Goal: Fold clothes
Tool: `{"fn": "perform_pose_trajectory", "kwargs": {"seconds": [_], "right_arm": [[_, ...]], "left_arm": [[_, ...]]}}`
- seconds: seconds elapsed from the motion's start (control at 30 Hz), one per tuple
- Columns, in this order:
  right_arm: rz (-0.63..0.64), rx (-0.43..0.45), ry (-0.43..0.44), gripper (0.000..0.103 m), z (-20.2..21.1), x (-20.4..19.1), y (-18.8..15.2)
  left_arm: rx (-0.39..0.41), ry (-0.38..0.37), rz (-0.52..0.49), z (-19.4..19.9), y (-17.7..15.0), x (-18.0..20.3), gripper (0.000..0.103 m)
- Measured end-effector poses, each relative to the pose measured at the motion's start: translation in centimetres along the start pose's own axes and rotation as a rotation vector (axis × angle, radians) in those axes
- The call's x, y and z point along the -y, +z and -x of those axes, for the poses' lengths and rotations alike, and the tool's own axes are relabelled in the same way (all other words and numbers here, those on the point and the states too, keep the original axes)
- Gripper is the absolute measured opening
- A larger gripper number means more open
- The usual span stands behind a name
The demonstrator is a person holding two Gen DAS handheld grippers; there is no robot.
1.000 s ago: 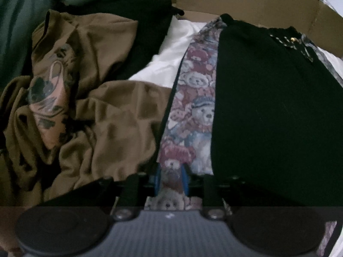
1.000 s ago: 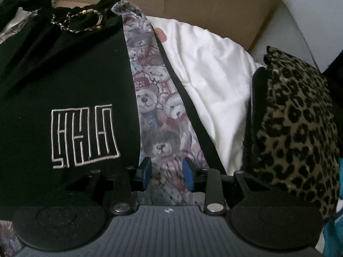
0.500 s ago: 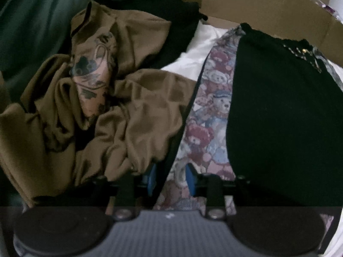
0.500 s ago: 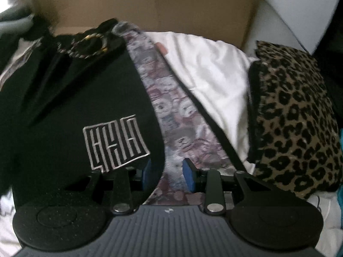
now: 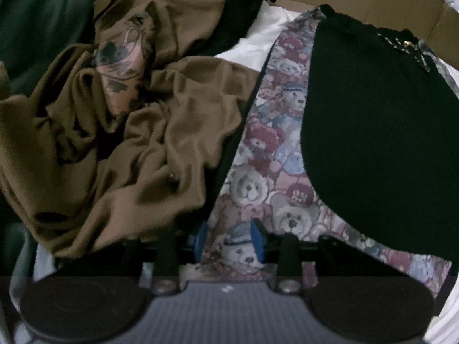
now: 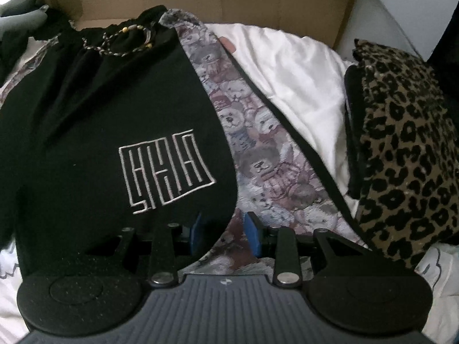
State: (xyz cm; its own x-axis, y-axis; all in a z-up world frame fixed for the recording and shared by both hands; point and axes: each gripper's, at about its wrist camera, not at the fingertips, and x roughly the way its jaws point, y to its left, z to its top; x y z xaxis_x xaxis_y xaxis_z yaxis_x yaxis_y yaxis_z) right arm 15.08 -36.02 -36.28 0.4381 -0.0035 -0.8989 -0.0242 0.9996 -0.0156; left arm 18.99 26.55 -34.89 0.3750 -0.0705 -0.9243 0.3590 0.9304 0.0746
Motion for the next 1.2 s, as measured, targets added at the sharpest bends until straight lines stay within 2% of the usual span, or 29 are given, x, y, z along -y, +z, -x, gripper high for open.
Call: {"fn": "perform_pose_trajectory", "kwargs": {"seconds": [0.33,0.63,0.87,1.03,1.1,1.2], "right_arm": [[0.046,-0.046,0.063,0.043,-1.1,-2.9,-0.7],[0.089,-0.069,0.060,0.045,-1.4,-4.2,-1.4],[0.094,-0.029,0.128,0.045,-1.4,-6.6,-0.7],[0.161,-0.060,0.164,0.045,-2.2,-9.2,-1.4],[0.191,-0.072,0.165,0.045,-2.1,-10.0,-2.0],[0.193,-0.079,0.174,0.045,-1.7,-10.1,-2.5]], "left_arm": [[-0.022,0.020,0.066,-0.6,-1.5,-1.8,0.039],[-0.007,0.010,0.089,-1.4,-2.2,-2.9,0.037],[0.019,-0.013,0.086,-2.1,-2.6,-3.2,0.048],[0.021,-0.020,0.073,-1.7,-2.6,-3.0,0.044],[0.019,-0.022,0.060,-1.5,-2.5,-3.0,0.037],[0.016,-0.029,0.049,-1.3,-2.5,-3.0,0.030]]}}
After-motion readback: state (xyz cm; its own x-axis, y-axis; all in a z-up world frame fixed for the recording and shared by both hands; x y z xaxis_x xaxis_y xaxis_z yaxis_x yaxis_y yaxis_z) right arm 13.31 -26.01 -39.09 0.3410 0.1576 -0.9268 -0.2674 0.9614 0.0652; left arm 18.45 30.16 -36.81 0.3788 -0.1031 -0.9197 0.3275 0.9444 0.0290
